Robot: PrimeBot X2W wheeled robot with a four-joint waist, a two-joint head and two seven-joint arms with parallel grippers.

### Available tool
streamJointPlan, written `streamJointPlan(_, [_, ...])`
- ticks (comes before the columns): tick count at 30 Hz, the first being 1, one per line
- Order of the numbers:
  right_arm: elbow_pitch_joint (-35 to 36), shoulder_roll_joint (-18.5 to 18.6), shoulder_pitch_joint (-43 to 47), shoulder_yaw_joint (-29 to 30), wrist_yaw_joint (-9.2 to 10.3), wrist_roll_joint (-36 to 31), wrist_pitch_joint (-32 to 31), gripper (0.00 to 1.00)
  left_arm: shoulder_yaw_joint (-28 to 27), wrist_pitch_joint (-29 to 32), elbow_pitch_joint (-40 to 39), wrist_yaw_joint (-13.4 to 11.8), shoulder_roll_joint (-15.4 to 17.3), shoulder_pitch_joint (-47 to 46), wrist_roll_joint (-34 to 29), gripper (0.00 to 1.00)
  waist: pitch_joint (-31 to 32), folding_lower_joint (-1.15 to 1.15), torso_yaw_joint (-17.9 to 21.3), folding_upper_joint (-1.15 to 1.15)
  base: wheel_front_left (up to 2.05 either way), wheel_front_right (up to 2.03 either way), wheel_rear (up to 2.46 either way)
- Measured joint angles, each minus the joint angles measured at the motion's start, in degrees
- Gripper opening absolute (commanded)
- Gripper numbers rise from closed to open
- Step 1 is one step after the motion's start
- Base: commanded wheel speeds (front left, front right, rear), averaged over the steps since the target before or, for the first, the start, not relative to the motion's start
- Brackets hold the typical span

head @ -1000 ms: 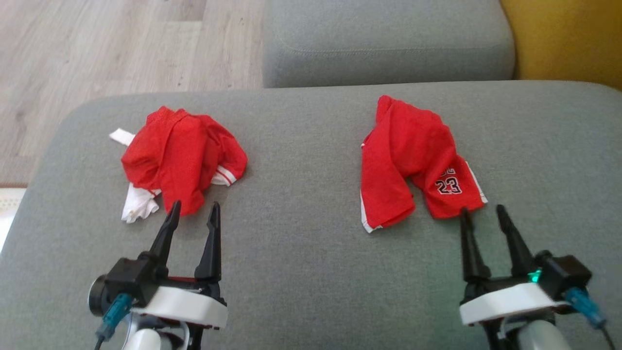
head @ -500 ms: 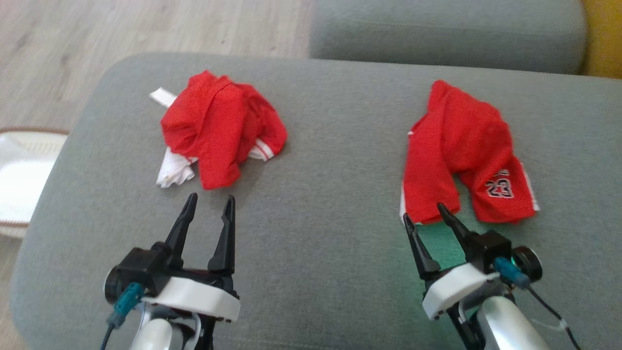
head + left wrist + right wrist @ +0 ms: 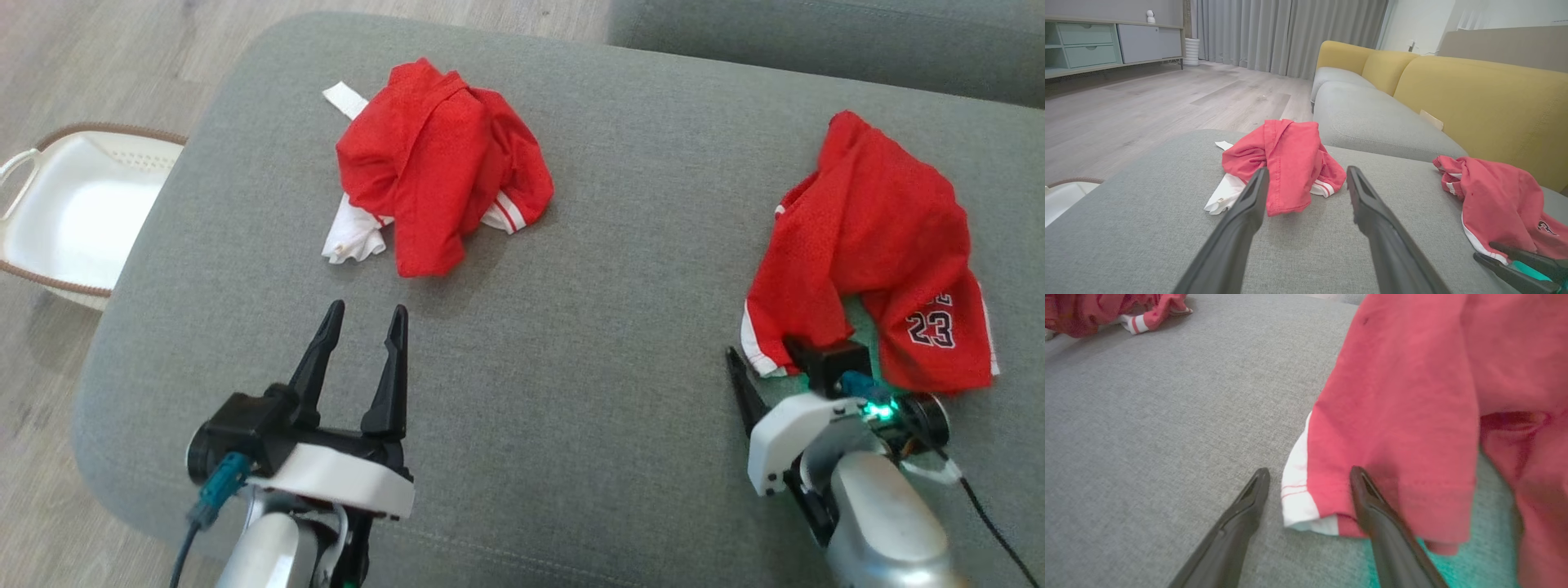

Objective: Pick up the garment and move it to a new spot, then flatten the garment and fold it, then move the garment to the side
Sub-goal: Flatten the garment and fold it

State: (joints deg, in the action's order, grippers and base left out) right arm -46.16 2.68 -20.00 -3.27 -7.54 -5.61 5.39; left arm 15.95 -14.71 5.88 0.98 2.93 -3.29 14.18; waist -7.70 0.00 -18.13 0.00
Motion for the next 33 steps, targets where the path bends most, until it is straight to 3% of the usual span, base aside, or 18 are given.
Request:
streamJointPlan(1, [-0.76, 0.00, -0.74, 0.00, 0.00, 0.00, -0.20, 0.86, 0.00, 0.00, 0.01, -0.03, -0.01, 0.00, 0.11, 1.00, -0.01, 0.00, -0.04, 0.00, 0.00, 0.00, 0.00])
streamJointPlan(2, [-1.31, 0.00, -1.38, -0.13, 0.01, 0.04, -0.19, 0.00, -0.01, 0.00, 0.02, -0.05, -0.01, 0.00, 0.11, 1.00, 0.06, 0.00, 0.02, 0.00, 0.00, 0.00, 0.00])
streamJointPlan(10, [-2.44, 0.04, -1.86, -4.30, 0.00, 4.98, 3.23, 0.00, -0.21, 0.00, 0.37, -0.46, -0.04, 0.13, 0.10, 1.00, 1.97, 0.00, 3.04, 0.00, 0.00, 0.00, 0.00])
streamJointPlan(14, [-0.64, 0.01, -0.07, -3.53, 0.01, 6.11, 3.23, 0.00, -0.45, 0.00, 0.38, -0.54, -0.05, 0.84, 0.10, 1.00, 3.43, 0.00, 5.94, 0.00, 0.00, 0.00, 0.00])
streamJointPlan(22, [6.78, 0.99, 9.59, 9.20, 0.01, 1.36, -0.46, 0.00, -0.41, 0.01, 0.34, -0.67, -0.04, 2.30, 0.11, 1.00, 6.16, 0.00, 12.07, 0.00, 0.00, 0.00, 0.00])
streamJointPlan(23, [10.37, 1.41, 12.26, 13.19, 0.01, 0.16, -1.74, 0.00, -0.10, 0.00, 0.29, -1.03, -0.04, 2.38, 0.13, 1.00, 6.98, 0.00, 13.44, 0.00, 0.00, 0.00, 0.00])
streamJointPlan(30, [16.75, 0.41, 16.50, 21.36, 0.01, -3.75, -6.55, 0.00, 0.60, 0.00, 0.18, -1.22, -0.04, 2.96, 0.62, 1.00, 8.15, 0.00, 15.70, 0.00, 0.00, 0.00, 0.00])
streamJointPlan(33, [18.61, -0.16, 16.67, 24.73, 0.01, -6.11, -7.38, 0.28, 0.57, 0.00, 0.24, -1.16, -0.03, 3.01, 0.60, 1.00, 8.21, 0.00, 15.66, 0.00, 0.00, 0.00, 0.00])
